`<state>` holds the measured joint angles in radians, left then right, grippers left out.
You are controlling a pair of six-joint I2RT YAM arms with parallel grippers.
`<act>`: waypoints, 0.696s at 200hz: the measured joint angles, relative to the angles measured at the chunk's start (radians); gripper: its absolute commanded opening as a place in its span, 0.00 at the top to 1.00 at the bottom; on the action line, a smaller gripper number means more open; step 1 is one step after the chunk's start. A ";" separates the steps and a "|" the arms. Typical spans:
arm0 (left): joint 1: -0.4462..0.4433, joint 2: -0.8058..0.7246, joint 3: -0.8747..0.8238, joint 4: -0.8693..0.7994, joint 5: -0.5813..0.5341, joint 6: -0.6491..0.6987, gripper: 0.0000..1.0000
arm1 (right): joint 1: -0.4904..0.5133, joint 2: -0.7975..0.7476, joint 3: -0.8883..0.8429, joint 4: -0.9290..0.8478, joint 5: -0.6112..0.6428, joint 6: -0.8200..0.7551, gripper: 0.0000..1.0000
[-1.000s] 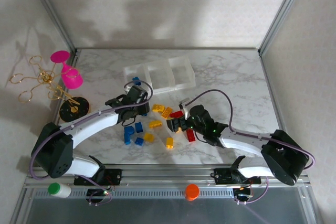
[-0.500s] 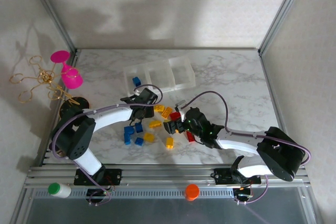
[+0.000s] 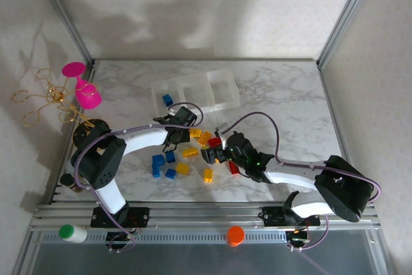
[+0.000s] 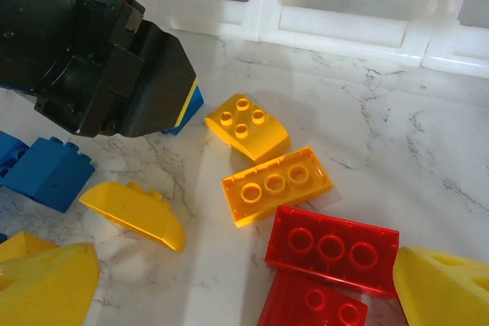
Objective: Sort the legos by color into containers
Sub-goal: Pick up the lego from the center of the table.
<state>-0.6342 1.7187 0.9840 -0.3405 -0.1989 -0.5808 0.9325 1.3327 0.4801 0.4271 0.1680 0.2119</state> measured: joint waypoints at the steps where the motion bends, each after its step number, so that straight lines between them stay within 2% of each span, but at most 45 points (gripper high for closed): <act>1: 0.000 0.000 0.000 0.000 0.000 0.000 0.67 | 0.000 0.000 0.000 0.000 0.000 0.000 0.01; 55: 0.000 -0.030 -0.023 0.002 -0.008 0.000 0.68 | 0.002 0.000 0.000 0.003 0.017 0.000 0.01; 105: 0.000 -0.166 -0.039 -0.028 -0.027 -0.005 0.67 | 0.002 -0.002 0.008 -0.016 0.022 0.011 0.01; 139: 0.016 -0.250 -0.031 -0.057 -0.038 -0.011 0.67 | -0.005 -0.002 0.079 -0.056 0.014 0.024 0.01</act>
<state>-0.6186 1.4689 0.9535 -0.3977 -0.2371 -0.5915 0.9279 1.3312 0.5594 0.3710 0.1818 0.2356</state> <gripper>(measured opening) 0.332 0.988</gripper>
